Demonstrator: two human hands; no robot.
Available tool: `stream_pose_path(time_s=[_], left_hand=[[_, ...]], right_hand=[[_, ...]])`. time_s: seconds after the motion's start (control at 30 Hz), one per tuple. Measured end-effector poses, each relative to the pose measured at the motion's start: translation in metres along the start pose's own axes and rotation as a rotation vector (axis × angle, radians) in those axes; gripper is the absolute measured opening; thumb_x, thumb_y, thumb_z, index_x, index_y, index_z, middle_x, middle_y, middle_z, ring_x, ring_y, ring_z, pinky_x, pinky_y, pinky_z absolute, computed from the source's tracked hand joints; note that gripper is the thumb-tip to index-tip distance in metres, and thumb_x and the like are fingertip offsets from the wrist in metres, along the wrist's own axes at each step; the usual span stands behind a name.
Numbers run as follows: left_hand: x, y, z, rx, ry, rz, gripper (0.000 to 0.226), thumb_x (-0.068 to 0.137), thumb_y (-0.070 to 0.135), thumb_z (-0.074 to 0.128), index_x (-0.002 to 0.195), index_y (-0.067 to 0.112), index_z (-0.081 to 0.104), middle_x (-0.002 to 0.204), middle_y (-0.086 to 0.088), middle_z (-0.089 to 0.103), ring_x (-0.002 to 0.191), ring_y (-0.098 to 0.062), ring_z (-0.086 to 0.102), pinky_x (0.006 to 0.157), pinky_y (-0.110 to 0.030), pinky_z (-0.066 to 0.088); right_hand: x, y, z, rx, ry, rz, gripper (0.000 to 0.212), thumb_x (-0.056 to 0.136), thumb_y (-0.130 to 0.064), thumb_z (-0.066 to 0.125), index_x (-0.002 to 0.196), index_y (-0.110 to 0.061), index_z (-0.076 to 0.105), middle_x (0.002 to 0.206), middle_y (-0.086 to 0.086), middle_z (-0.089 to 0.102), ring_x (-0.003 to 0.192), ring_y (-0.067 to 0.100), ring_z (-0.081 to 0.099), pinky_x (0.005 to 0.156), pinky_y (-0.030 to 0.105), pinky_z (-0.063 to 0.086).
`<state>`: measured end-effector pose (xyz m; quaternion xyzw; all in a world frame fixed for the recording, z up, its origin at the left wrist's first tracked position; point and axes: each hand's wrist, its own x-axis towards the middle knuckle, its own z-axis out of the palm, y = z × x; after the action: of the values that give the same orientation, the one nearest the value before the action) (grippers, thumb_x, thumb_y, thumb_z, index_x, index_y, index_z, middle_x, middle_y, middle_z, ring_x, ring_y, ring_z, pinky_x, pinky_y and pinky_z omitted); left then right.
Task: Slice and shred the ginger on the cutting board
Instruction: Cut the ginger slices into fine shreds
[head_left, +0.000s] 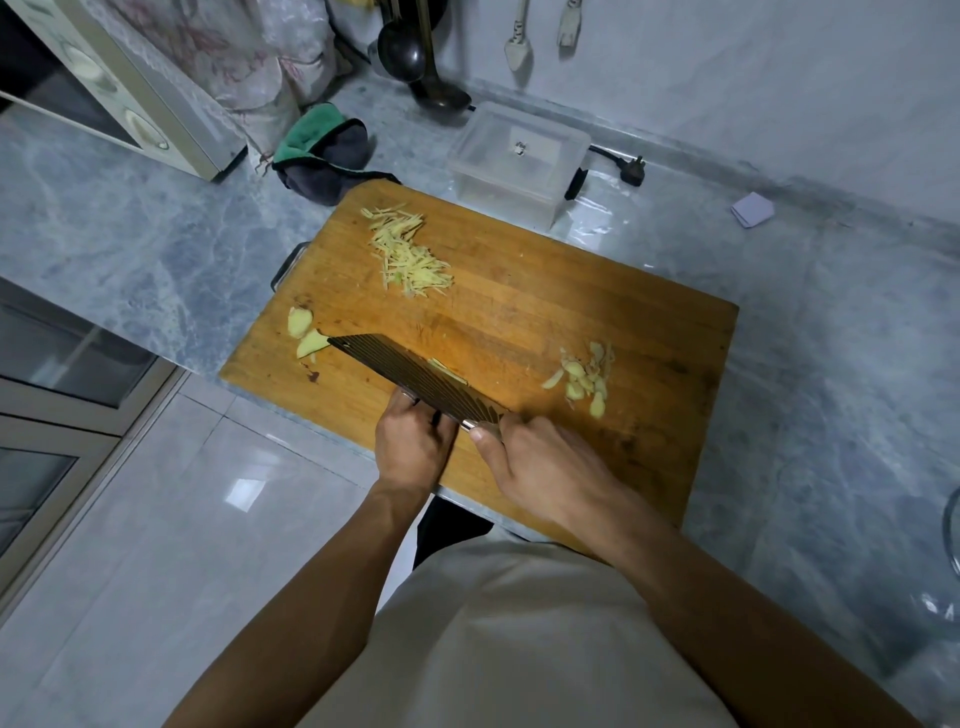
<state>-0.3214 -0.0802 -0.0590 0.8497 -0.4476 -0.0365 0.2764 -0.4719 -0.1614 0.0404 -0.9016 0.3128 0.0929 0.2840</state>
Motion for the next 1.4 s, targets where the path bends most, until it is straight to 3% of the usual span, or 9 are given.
stream_pose_path(time_s=[0.13,0.27,0.4,0.7,0.93,1.13,1.27,1.4], left_hand=[[0.001,0.0,0.0,-0.033,0.03,0.019,0.04,0.079,0.022,0.043,0.065,-0.007,0.066,0.079,-0.022,0.067,0.067,-0.035,0.068,0.054,-0.031,0.052],[0.001,-0.001,0.001,-0.027,0.005,0.019,0.039,0.078,0.021,0.043,0.065,-0.006,0.067,0.078,-0.022,0.066,0.068,-0.035,0.068,0.054,-0.03,0.052],[0.001,-0.002,0.001,-0.031,0.005,0.026,0.036,0.076,0.02,0.044,0.062,-0.005,0.065,0.076,-0.022,0.065,0.065,-0.035,0.067,0.052,-0.028,0.05],[0.001,-0.001,0.0,-0.066,0.048,0.031,0.035,0.08,0.021,0.046,0.068,-0.004,0.068,0.082,-0.021,0.067,0.066,-0.037,0.066,0.053,-0.027,0.048],[0.0,-0.002,0.001,-0.087,0.058,0.025,0.035,0.08,0.021,0.046,0.068,-0.005,0.068,0.084,-0.023,0.067,0.067,-0.037,0.067,0.052,-0.031,0.05],[0.001,0.0,0.001,-0.066,0.035,-0.03,0.013,0.067,0.004,0.06,0.058,-0.006,0.062,0.071,-0.023,0.063,0.055,-0.035,0.063,0.047,-0.027,0.048],[0.001,-0.001,0.002,-0.055,0.064,0.002,0.032,0.078,0.02,0.049,0.058,-0.003,0.062,0.068,-0.02,0.06,0.052,-0.033,0.06,0.045,-0.026,0.045],[0.001,-0.001,0.001,-0.05,0.079,0.013,0.035,0.077,0.023,0.046,0.059,-0.002,0.062,0.069,-0.02,0.06,0.051,-0.033,0.06,0.045,-0.026,0.045]], right_hand=[[0.002,0.0,-0.002,0.015,-0.025,-0.003,0.055,0.108,-0.05,0.024,0.105,-0.008,0.06,0.077,0.005,0.056,0.063,0.022,0.052,0.049,0.029,0.029],[0.008,-0.005,-0.002,0.012,-0.034,0.005,0.054,0.109,-0.048,0.025,0.108,-0.006,0.06,0.081,0.008,0.056,0.066,0.024,0.05,0.047,0.029,0.024],[0.017,-0.006,0.001,0.042,-0.041,0.018,0.058,0.108,-0.051,0.025,0.108,-0.006,0.061,0.089,0.015,0.064,0.073,0.031,0.058,0.056,0.032,0.03],[0.012,-0.007,-0.01,0.047,-0.047,0.003,0.051,0.107,-0.052,0.025,0.086,-0.014,0.053,0.068,0.003,0.049,0.059,0.023,0.047,0.044,0.028,0.026],[0.014,-0.008,-0.008,0.026,-0.036,-0.002,0.053,0.107,-0.052,0.026,0.091,-0.012,0.056,0.073,0.006,0.052,0.063,0.026,0.05,0.053,0.032,0.032],[0.016,-0.007,-0.002,-0.004,-0.028,-0.015,0.057,0.108,-0.051,0.025,0.101,-0.007,0.061,0.077,0.01,0.057,0.065,0.028,0.053,0.051,0.031,0.03],[0.024,-0.009,-0.003,0.017,-0.032,-0.004,0.057,0.108,-0.049,0.027,0.102,-0.006,0.062,0.078,0.009,0.054,0.071,0.031,0.055,0.059,0.032,0.032],[0.024,-0.01,-0.002,0.031,-0.036,-0.005,0.056,0.108,-0.05,0.027,0.103,-0.006,0.062,0.078,0.007,0.054,0.064,0.025,0.048,0.054,0.031,0.03]])
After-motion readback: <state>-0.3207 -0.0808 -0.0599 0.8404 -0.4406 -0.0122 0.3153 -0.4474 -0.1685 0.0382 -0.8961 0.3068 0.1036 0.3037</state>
